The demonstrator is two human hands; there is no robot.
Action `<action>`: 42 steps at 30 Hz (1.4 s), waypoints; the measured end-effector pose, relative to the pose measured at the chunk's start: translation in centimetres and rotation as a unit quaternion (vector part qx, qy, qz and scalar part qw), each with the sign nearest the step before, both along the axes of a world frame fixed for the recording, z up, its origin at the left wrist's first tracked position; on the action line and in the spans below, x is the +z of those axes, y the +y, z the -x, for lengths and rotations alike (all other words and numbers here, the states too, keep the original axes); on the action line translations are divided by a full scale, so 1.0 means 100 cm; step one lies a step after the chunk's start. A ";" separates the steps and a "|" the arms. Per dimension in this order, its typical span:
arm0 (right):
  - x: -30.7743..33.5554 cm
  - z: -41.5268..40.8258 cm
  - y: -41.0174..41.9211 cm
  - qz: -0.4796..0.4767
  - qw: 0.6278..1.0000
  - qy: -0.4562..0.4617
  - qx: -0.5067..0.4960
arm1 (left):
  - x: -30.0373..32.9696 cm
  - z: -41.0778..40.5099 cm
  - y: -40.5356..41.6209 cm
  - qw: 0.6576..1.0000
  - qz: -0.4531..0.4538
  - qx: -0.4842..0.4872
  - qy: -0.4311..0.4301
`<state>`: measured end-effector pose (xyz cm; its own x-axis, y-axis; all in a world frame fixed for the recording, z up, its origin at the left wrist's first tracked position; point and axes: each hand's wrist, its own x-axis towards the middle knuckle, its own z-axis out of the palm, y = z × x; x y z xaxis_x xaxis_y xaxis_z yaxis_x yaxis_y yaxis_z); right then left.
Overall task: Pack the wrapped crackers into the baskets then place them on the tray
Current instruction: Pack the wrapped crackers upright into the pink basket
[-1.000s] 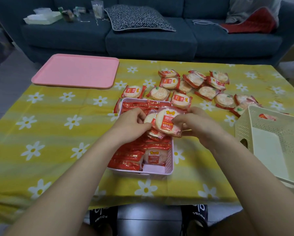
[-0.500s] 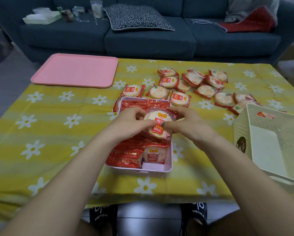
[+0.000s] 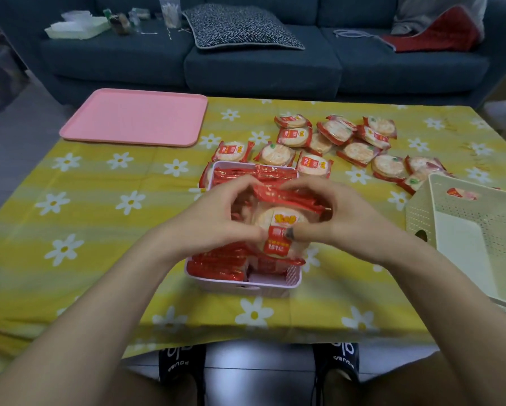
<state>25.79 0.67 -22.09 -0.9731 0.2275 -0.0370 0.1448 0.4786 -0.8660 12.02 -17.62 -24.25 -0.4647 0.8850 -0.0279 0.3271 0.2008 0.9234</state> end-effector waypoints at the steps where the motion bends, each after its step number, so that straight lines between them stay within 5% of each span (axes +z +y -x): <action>1: -0.003 -0.002 -0.003 -0.037 0.999 -0.011 0.021 | -0.003 -0.003 -0.004 0.999 0.016 -0.012 0.034; 15: -0.041 -0.013 -0.034 -0.433 0.893 0.015 0.126 | -0.030 -0.003 -0.013 0.960 0.066 -0.064 0.263; 42: -0.059 0.008 -0.034 -0.501 0.861 -0.033 0.086 | -0.032 -0.027 0.013 0.860 0.229 -0.066 0.451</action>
<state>25.02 -2.74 -27.98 -0.9989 0.0298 0.0362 0.0298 0.9996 0.0007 14.67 -16.29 -27.45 -0.3761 0.9240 -0.0693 0.9168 0.3819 0.1168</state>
